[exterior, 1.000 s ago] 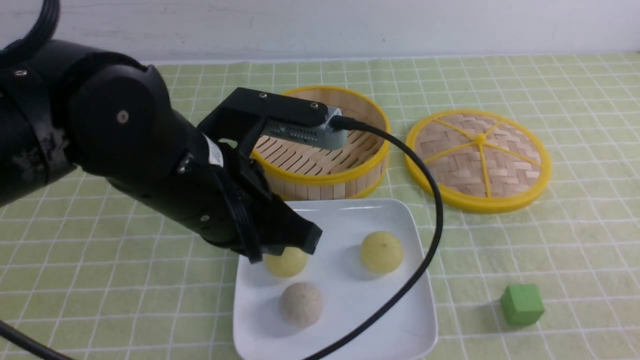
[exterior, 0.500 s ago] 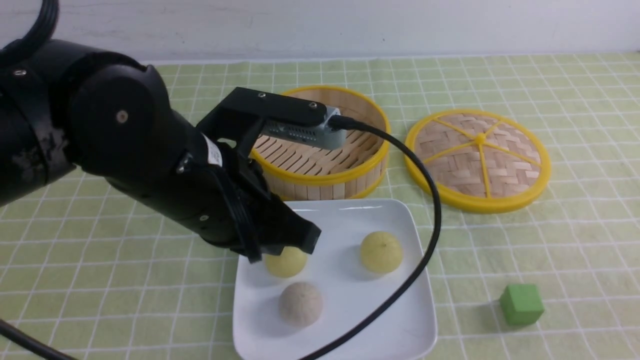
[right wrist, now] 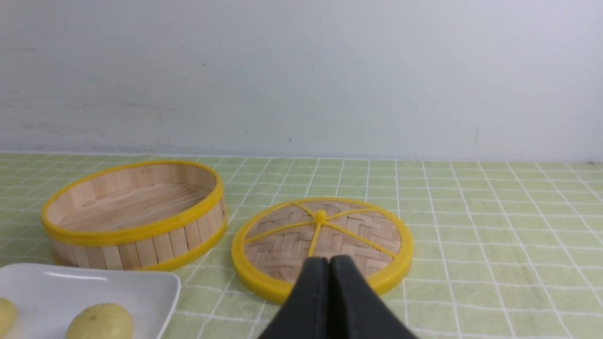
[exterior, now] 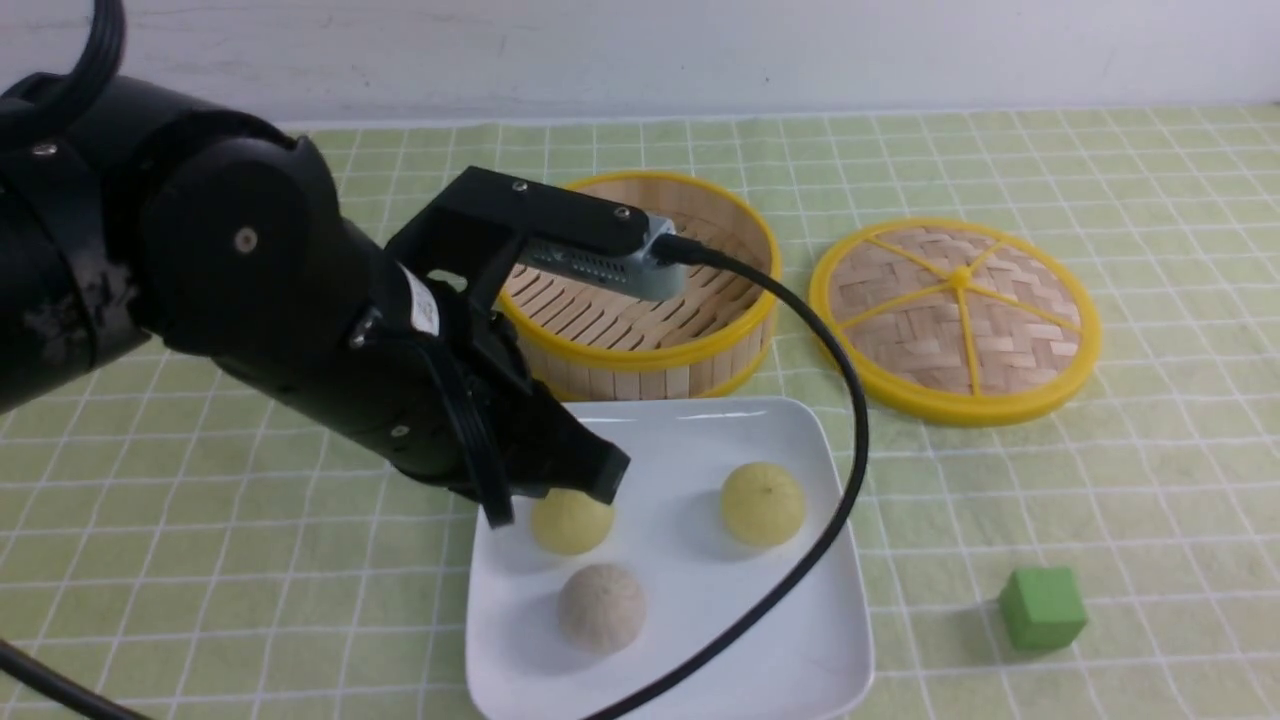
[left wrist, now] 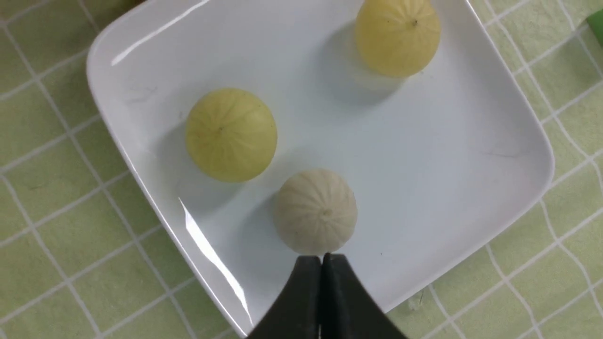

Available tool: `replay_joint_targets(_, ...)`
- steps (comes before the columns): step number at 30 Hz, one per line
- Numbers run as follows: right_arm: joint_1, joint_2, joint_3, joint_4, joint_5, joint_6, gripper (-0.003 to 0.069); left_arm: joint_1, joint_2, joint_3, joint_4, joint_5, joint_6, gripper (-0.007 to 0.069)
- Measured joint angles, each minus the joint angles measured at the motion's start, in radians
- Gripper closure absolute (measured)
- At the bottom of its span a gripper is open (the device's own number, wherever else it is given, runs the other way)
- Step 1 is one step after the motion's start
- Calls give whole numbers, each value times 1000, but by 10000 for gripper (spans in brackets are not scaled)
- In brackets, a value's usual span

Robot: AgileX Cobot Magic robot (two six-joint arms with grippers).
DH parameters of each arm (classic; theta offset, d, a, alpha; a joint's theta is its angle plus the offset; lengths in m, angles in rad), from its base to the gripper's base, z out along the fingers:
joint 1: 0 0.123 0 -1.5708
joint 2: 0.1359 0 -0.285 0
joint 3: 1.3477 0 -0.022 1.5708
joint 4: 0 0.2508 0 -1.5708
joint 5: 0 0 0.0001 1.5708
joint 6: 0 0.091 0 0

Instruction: Put the steamed buns into the plate on the green tablecloth.

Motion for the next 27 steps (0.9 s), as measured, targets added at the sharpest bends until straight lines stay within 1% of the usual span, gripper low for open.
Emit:
replay_joint_targets(4, 0, 0, 65, -49, 11, 0, 650, 0, 0, 0, 4, -14, -9, 605)
replay_joint_targets(6, -1, 0, 130, -103, 22, 0, 648, 0, -1, 0, 10, -12, -22, 605)
replay_joint_targets(9, -10, 0, 155, -128, 56, 0, 646, 0, -12, 0, 14, 4, -37, 605)
replay_joint_targets(13, -44, 0, 156, -141, 129, 0, 642, 0, -68, 0, 55, 70, -64, 605)
replay_joint_targets(14, -60, 0, 155, -141, 159, 0, 639, 0, -115, 0, 79, 108, -84, 605)
replay_joint_targets(18, -78, 0, 151, -144, 173, 0, 634, 0, -213, 16, 129, 177, -134, 605)
replay_joint_targets(19, -82, 0, 150, -144, 176, 0, 632, 0, -285, 50, 155, 196, -173, 605)
replay_joint_targets(20, -82, 0, 150, -144, 176, 0, 632, 0, -285, 56, 157, 197, -178, 605)
replay_joint_targets(23, -83, 0, 150, -144, 178, 0, 626, 0, -462, 200, 193, 205, -255, 605)
replay_joint_targets(24, -83, 0, 150, -144, 178, 0, 625, 0, -472, 200, 195, 205, -258, 604)
replay_joint_targets(25, -83, 0, 150, -144, 178, 0, 622, 0, -558, 280, 205, 200, -292, 604)
replay_joint_targets(27, -83, 0, 150, -144, 178, 0, 619, 0, -671, 370, 212, 170, -325, 604)
